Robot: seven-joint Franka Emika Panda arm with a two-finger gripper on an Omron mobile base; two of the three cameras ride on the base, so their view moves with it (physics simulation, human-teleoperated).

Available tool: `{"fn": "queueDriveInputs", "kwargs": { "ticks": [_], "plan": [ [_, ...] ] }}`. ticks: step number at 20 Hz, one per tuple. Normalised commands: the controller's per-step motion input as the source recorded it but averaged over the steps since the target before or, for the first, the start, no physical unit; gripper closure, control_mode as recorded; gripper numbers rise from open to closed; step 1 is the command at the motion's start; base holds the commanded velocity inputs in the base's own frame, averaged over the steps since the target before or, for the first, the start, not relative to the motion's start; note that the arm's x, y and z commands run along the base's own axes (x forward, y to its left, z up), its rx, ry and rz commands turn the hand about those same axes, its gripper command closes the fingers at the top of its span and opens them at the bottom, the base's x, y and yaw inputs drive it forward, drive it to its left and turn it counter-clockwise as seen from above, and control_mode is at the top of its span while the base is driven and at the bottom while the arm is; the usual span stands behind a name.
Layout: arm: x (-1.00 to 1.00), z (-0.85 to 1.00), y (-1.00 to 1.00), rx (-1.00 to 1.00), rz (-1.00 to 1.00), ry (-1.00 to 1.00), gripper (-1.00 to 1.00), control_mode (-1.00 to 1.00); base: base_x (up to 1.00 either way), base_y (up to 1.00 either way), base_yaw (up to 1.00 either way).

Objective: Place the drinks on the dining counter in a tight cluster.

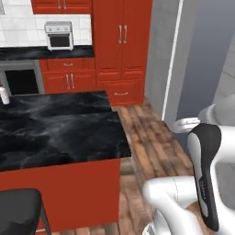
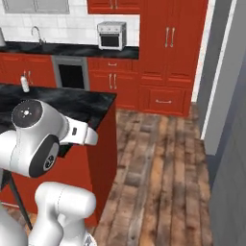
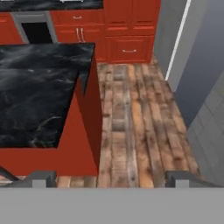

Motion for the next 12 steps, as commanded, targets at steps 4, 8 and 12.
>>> {"fn": "queueDriveInputs", "kwargs": {
  "ticks": [4, 8, 12],
  "plan": [
    [0.0, 0.0, 0.0, 0.0, 0.0, 0.0, -1.0, 1.0, 0.78, -0.84, 0.64],
    [0.0, 0.0, 0.0, 0.0, 0.0, 0.0, -1.0, 1.0, 0.71, -0.98, 0.62],
    [0.0, 0.0, 0.0, 0.0, 0.0, 0.0, -1.0, 1.0, 0.74, -1.0, 0.51]
  ]
}}
